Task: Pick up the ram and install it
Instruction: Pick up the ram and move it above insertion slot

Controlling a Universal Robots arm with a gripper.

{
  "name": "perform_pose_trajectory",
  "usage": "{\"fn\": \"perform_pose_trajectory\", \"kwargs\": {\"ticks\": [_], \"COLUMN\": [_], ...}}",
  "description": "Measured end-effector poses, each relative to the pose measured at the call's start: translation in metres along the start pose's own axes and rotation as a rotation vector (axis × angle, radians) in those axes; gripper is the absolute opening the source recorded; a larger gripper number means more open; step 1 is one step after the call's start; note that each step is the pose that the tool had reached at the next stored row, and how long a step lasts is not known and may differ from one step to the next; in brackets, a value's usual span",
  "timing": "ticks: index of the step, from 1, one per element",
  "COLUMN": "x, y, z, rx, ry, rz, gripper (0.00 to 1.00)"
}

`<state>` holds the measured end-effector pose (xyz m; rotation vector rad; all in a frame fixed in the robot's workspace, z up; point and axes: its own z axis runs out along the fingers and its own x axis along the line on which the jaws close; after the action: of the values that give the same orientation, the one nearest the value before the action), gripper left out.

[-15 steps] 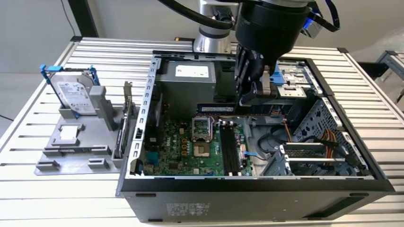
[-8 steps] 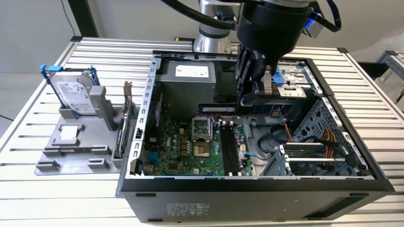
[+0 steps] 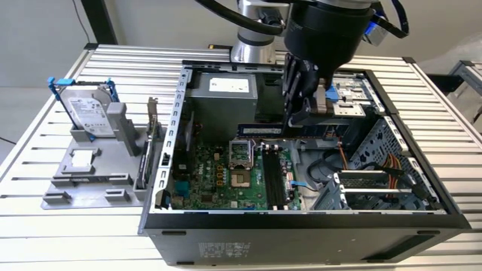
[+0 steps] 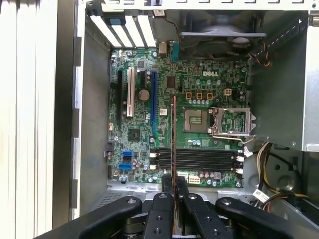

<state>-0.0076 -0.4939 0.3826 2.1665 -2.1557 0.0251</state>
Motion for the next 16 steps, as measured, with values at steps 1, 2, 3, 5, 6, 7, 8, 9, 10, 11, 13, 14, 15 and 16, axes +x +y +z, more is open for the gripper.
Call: {"fn": "perform_pose_trajectory", "kwargs": {"ticks": [1,2,3,5,6,7,8,9,10,11,13,14,15,16], "x": [0.0000,0.0000,0.0000,0.0000,0.0000,0.0000,0.0000,0.0000,0.0000,0.0000,0.0000,0.0000,0.0000,0.0000], "y": [-0.0003,-0.0006,-0.0010,-0.0018,-0.0022,-0.0026,-0.0031,-0.0036,-0.0041,-0.0046,-0.0055,-0.0060,-0.0065,-0.0069], "z": [0.0000,0.0000,-0.0001,-0.0001,-0.0001,-0.0001,-0.0001,-0.0002,-0.0002,-0.0002,-0.0003,-0.0003,-0.0003,-0.0003], "rx": [0.0000,0.0000,0.0000,0.0000,0.0000,0.0000,0.0000,0.0000,0.0000,0.0000,0.0000,0.0000,0.0000,0.0000], "ry": [0.0003,0.0005,0.0008,0.0013,0.0015,0.0017,0.0020,0.0022,0.0024,0.0026,0.0031,0.0034,0.0036,0.0037], "rz": [0.000,0.000,0.000,0.000,0.000,0.000,0.000,0.000,0.000,0.000,0.000,0.000,0.000,0.000], "gripper": [0.00,0.00,0.00,0.00,0.00,0.00,0.00,0.00,0.00,0.00,0.00,0.00,0.00,0.00]}}
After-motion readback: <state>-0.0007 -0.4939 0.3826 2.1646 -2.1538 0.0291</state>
